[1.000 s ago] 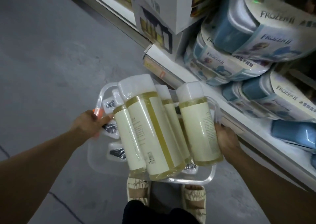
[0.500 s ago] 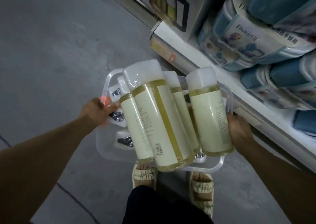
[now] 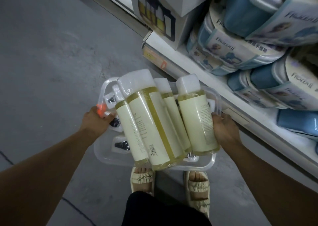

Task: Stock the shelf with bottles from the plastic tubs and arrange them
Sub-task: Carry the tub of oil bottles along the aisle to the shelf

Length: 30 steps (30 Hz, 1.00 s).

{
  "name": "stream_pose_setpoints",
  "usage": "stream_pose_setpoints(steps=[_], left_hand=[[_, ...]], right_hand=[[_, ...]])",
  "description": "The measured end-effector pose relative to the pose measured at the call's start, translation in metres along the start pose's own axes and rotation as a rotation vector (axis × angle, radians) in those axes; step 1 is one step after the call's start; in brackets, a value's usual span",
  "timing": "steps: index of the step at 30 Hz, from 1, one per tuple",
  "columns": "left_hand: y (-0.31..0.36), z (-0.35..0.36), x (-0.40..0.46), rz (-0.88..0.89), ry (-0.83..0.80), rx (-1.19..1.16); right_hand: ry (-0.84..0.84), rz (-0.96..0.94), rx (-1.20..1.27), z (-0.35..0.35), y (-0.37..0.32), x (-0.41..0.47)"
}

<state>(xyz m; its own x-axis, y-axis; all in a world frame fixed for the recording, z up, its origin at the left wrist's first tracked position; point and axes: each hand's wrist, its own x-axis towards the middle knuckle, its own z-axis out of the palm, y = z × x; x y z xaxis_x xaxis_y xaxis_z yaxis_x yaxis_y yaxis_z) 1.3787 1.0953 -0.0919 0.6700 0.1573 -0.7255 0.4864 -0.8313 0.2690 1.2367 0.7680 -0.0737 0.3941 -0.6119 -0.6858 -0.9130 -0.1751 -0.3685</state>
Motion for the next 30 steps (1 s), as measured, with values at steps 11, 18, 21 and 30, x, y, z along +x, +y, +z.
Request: stream_pose_setpoints(steps=[11, 18, 21, 30], left_hand=[[0.007, -0.022, -0.051, 0.120, -0.005, 0.237], [0.025, -0.030, -0.089, 0.178, -0.035, 0.315], [0.034, -0.039, -0.107, 0.198, -0.040, 0.298], [0.081, -0.090, -0.186, 0.296, -0.079, 0.303]], right_hand=[[-0.014, -0.082, -0.111, -0.032, -0.019, -0.033], [-0.090, -0.210, -0.261, -0.046, -0.030, -0.062], [-0.106, -0.241, -0.305, -0.056, -0.040, -0.077], [-0.161, -0.276, -0.401, -0.127, -0.085, -0.160]])
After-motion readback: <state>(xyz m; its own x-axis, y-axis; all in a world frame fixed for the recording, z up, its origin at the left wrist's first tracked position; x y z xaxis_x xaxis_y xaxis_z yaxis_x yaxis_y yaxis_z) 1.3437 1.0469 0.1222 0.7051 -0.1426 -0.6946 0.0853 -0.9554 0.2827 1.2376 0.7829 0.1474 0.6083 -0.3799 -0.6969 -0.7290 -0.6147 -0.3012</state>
